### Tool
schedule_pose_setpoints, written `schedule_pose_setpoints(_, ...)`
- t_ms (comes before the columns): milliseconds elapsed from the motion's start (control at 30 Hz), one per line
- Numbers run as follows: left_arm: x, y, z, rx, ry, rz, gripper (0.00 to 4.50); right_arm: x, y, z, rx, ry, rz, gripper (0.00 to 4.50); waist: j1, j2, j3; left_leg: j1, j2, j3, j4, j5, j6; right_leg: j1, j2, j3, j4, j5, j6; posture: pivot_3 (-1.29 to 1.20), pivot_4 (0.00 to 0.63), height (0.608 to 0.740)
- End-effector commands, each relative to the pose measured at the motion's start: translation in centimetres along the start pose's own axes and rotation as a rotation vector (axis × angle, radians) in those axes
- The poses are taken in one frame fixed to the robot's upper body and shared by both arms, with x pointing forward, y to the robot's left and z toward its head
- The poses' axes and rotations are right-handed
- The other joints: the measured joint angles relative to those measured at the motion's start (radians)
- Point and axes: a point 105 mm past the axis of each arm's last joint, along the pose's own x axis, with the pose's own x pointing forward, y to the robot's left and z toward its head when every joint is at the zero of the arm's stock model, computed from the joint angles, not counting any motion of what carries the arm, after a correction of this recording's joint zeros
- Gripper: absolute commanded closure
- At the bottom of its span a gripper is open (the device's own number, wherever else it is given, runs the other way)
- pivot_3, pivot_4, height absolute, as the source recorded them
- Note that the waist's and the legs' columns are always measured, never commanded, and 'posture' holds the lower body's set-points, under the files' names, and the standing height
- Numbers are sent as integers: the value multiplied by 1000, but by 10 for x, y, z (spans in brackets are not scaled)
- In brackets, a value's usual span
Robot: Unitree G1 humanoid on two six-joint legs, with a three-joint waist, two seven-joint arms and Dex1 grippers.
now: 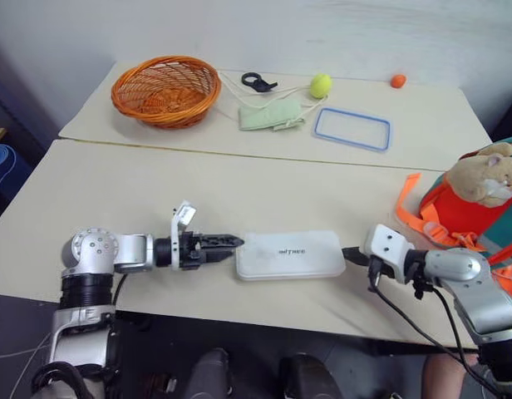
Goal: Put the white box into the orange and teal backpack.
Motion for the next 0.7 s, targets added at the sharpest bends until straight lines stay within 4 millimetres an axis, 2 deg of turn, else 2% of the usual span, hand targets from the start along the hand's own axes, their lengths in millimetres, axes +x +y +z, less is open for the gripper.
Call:
schedule_pose_setpoints(33,15,2,-9,-71,70,-8,31,2,2,7,-33,-19,21,4500,4,0,0,0,0,0,1,0,0,0,0,0,0,0,0,0,150,740)
schedule_pose_setpoints(100,20,-6,-13,-77,121,-34,31,3,3,7,-37,-19,32,4500,7,0,0,0,0,0,1,-1,0,0,0,0,0,0,0,0,150,740)
schedule_pose_setpoints(300,31,-15,-5,-106,99,-65,31,9,4,14,-39,-43,31,4500,7,0,0,0,0,0,2,-1,-1,0,1,0,0,0,0,0,150,740)
schedule_pose_setpoints(400,36,-21,-7,-95,117,-80,620,11,7,19,8,-69,29,4500,7,0,0,-1,0,0,2,-1,-1,0,1,0,0,0,0,0,150,740)
schedule_pose_setpoints(567,31,-29,-1,-80,94,-104,2141,1,5,22,35,-90,14,4500,7,0,0,-1,0,0,2,-1,-1,-1,1,0,-1,0,0,0,150,740)
schedule_pose_setpoints(667,26,-37,3,-63,70,-134,3083,-7,4,30,40,-161,-17,4500,8,-1,0,-2,0,0,2,-1,-1,-1,1,0,-1,0,0,0,150,740)
schedule_pose_setpoints(700,24,-41,5,-47,59,-145,3302,-14,5,36,62,-218,-33,4333,8,-1,0,-3,0,0,2,-1,-1,-2,1,0,-1,0,0,0,150,740)
